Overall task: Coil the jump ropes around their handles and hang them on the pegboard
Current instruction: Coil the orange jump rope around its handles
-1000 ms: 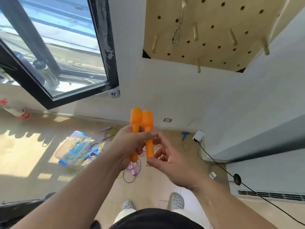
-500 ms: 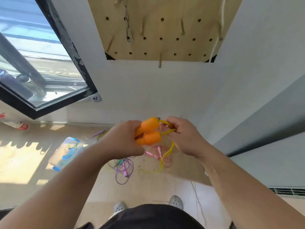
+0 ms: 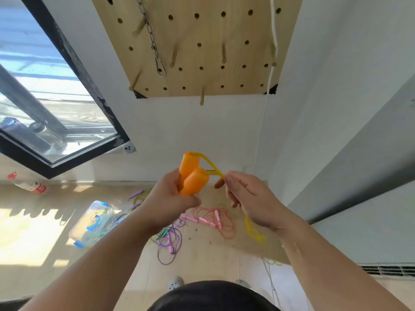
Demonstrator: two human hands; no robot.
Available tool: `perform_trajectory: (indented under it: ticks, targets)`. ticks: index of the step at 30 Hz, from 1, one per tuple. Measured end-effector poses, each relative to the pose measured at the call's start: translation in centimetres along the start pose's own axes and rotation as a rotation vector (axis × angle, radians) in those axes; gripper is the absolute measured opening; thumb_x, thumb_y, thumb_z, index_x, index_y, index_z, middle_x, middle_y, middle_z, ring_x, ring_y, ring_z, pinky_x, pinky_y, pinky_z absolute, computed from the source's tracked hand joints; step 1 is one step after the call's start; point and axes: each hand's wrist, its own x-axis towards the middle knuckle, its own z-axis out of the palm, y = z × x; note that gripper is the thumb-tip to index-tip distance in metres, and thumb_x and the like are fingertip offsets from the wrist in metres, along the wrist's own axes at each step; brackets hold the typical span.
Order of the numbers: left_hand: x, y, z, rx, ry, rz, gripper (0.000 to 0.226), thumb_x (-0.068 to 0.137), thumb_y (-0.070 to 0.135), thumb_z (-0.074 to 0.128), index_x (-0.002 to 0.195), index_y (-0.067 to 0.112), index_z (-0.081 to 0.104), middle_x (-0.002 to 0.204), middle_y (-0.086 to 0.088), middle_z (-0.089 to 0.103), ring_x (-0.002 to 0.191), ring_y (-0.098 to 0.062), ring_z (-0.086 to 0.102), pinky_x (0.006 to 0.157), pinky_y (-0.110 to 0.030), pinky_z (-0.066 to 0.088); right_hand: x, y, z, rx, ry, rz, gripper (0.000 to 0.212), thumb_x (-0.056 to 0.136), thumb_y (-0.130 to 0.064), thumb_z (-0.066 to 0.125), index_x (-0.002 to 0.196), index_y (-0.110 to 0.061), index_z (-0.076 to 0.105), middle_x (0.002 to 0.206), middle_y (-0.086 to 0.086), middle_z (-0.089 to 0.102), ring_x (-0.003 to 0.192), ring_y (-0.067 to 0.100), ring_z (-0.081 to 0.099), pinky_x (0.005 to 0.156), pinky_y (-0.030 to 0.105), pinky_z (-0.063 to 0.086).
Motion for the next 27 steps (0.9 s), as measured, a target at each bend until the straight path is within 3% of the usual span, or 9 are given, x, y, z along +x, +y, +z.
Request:
perform_trajectory:
  ticks: [2,4,9,14,17,19,23,27]
  targets:
    - [0.0,0.8,-0.5,-0.357,0.023,0.003,0.023,0.068,0.001,0.068,0.082,0.006,0.05,0.063,-0.01,0.043,0.053,-0.022,0.047,0.055,-0.035,0.044,-0.4,0.2,0.9,-0.052,0.049,0.046,0.042,0.101,-0.058,0.036,0.09,-0.032,0.067,0.063,0.008,0.045,0.059,0.022,0.046,0.061,0.049,0.046]
    - [0.2,1.4,-1.3,-0.646,0.06,0.006,0.021,0.066,-0.002,0.06,0.078,0.012,0.049,0.061,-0.01,0.035,0.049,-0.022,0.037,0.052,-0.033,0.041,-0.9,0.4,2.1,-0.136,0.076,0.097,0.05,0.099,-0.063,0.032,0.083,-0.03,0.064,0.058,-0.007,0.043,0.058,0.014,0.044,0.062,0.044,0.042]
    - [0.1,1.6,-1.6,-0.896,0.012,-0.061,0.026,0.069,0.002,0.06,0.09,0.017,0.056,0.06,-0.004,0.031,0.046,-0.017,0.032,0.05,-0.029,0.039,-1.6,-1.3,5.6,-0.168,0.044,0.095,0.051,0.107,-0.044,0.032,0.072,-0.016,0.055,0.056,-0.013,0.046,0.057,0.004,0.042,0.06,0.02,0.034]
    - [-0.2,0.9,-2.0,-0.807,-0.083,-0.041,0.046,0.07,0.025,0.08,0.114,0.017,0.067,0.059,0.002,0.045,0.048,-0.015,0.035,0.054,-0.029,0.038,-2.1,-2.1,8.0,-0.224,-0.051,0.134,0.051,0.103,-0.054,0.028,0.066,-0.027,0.048,0.055,-0.016,0.048,0.055,0.005,0.041,0.06,0.027,0.033]
    - [0.1,0.2,-2.4,-0.737,0.032,-0.081,0.022,0.076,0.02,0.081,0.09,0.017,0.065,0.06,0.0,0.046,0.051,-0.016,0.038,0.056,-0.032,0.038,-2.2,-2.6,8.4,-0.313,-0.104,0.134,0.051,0.1,-0.058,0.025,0.07,-0.028,0.053,0.059,-0.02,0.052,0.06,0.004,0.047,0.064,0.022,0.032]
    - [0.3,-0.4,-2.5,-0.766,0.081,-0.101,0.022,0.077,0.027,0.079,0.078,0.018,0.06,0.063,-0.004,0.047,0.056,-0.02,0.046,0.064,-0.04,0.041,-2.2,-3.2,8.8,-0.376,-0.146,0.135,0.049,0.104,-0.053,0.026,0.076,-0.028,0.057,0.065,-0.026,0.054,0.066,0.0,0.051,0.071,0.019,0.029]
    - [0.2,-1.1,-2.5,-1.014,0.009,-0.082,0.025,0.088,0.036,0.07,0.075,0.015,0.067,0.077,-0.009,0.06,0.07,-0.025,0.06,0.079,-0.048,0.048,-1.5,-3.6,9.6,-0.296,-0.157,0.163,0.043,0.106,-0.048,0.032,0.082,-0.034,0.065,0.066,-0.012,0.056,0.065,-0.001,0.053,0.075,0.027,0.033]
    - [0.4,-1.0,-2.9,-1.119,0.022,-0.08,0.025,0.089,0.035,0.069,0.08,0.014,0.06,0.074,-0.007,0.056,0.068,-0.022,0.058,0.076,-0.044,0.052,-0.8,-3.0,9.9,-0.139,-0.1,0.201,0.048,0.106,-0.049,0.036,0.087,-0.025,0.072,0.061,-0.008,0.056,0.06,0.003,0.052,0.067,0.027,0.038]
